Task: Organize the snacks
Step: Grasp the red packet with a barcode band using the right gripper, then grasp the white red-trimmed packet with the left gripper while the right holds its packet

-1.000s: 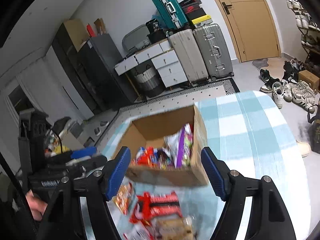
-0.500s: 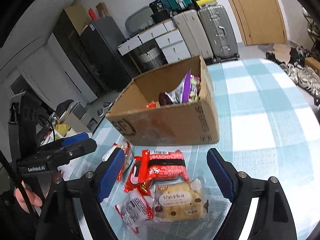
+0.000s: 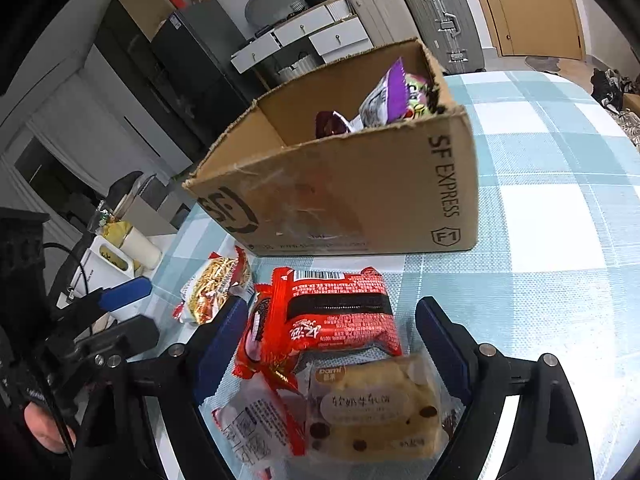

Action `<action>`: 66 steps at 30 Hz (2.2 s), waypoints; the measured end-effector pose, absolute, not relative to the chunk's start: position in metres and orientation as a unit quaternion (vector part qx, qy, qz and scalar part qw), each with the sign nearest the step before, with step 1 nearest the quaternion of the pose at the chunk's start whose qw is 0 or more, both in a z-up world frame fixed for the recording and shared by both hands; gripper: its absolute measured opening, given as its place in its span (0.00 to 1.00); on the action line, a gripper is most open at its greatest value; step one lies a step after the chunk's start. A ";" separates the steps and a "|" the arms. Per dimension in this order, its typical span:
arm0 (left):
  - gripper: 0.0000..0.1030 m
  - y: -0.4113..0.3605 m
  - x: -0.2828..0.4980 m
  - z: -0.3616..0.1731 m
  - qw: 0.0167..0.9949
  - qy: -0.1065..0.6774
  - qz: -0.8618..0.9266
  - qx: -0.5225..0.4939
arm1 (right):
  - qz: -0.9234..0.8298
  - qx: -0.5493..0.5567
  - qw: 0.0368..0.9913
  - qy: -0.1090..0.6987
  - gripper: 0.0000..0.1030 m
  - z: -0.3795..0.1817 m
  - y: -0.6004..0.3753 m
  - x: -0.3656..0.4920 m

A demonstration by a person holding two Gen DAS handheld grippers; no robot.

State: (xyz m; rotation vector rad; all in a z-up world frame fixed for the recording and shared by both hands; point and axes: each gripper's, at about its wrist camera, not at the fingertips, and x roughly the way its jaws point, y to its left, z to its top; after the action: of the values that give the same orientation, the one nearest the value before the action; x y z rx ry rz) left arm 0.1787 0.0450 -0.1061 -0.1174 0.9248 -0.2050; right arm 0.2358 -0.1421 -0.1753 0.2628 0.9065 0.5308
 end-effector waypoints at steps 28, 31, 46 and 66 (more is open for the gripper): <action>0.97 0.043 0.169 -0.134 0.869 0.481 -0.102 -0.065 | 0.244 0.122 0.858 0.435 0.52 -0.186 -0.136 0.241; 0.97 0.041 0.167 -0.135 0.868 0.481 -0.108 -0.065 | 0.244 0.122 0.860 0.431 0.52 -0.183 -0.138 0.239; 0.97 0.019 0.158 -0.146 0.855 0.496 -0.137 -0.061 | 0.246 0.122 0.863 0.424 0.52 -0.179 -0.144 0.236; 0.97 0.012 0.155 -0.157 0.844 0.509 -0.154 -0.070 | 0.270 0.113 0.882 0.369 0.52 -0.119 -0.146 0.225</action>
State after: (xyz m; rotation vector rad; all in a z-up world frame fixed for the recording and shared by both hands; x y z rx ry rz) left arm 0.1554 0.0120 -0.1573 -0.1474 1.0753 -0.3261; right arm 0.2255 -0.1457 -0.1192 0.2351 0.7692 0.5628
